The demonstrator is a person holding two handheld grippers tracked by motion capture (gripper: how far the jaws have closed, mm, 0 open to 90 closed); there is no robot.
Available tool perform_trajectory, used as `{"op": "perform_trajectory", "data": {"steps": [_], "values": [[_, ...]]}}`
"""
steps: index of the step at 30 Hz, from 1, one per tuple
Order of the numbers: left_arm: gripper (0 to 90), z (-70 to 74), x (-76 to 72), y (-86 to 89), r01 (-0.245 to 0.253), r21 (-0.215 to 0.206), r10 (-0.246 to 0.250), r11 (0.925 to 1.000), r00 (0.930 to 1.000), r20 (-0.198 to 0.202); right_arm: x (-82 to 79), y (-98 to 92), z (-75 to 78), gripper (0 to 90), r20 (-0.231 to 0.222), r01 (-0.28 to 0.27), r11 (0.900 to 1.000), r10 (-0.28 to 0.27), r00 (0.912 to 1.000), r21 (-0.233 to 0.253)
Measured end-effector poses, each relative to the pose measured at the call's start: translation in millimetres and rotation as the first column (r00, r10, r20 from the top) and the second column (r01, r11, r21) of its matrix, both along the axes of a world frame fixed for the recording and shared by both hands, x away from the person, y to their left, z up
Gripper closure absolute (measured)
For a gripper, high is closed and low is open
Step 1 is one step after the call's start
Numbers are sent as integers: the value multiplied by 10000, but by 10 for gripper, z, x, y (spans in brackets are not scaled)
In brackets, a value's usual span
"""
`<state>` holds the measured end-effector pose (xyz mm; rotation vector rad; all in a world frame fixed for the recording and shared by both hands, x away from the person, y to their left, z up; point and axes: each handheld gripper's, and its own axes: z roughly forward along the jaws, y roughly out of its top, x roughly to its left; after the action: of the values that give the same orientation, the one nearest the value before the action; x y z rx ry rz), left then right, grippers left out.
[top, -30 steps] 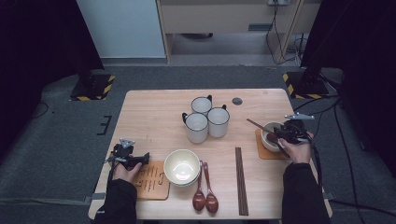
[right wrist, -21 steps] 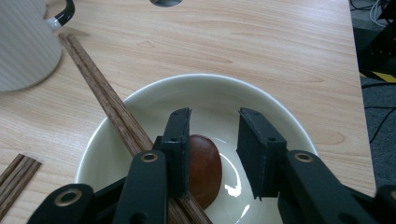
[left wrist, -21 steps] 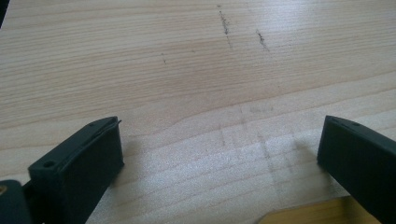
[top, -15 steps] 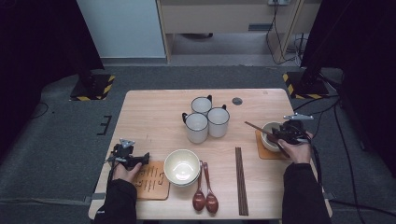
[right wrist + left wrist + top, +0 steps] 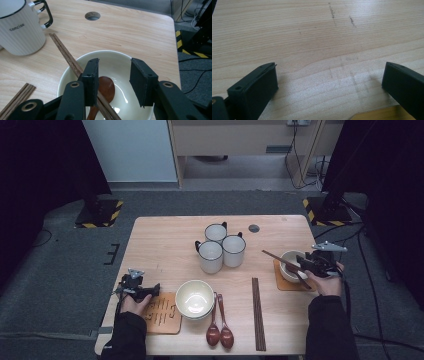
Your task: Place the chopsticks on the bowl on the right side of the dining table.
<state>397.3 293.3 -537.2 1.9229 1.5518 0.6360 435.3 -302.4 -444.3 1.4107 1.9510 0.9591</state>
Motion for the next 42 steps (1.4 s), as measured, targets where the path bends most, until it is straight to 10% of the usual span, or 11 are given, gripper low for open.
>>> {"op": "perform_trajectory", "data": {"steps": [42], "values": [[0, 0, 0, -1, -5, -3, 5, 10000, 10000, 2, -734, -333, -148, 759, -321, 857, 9963, -855, 9958, 35]]}}
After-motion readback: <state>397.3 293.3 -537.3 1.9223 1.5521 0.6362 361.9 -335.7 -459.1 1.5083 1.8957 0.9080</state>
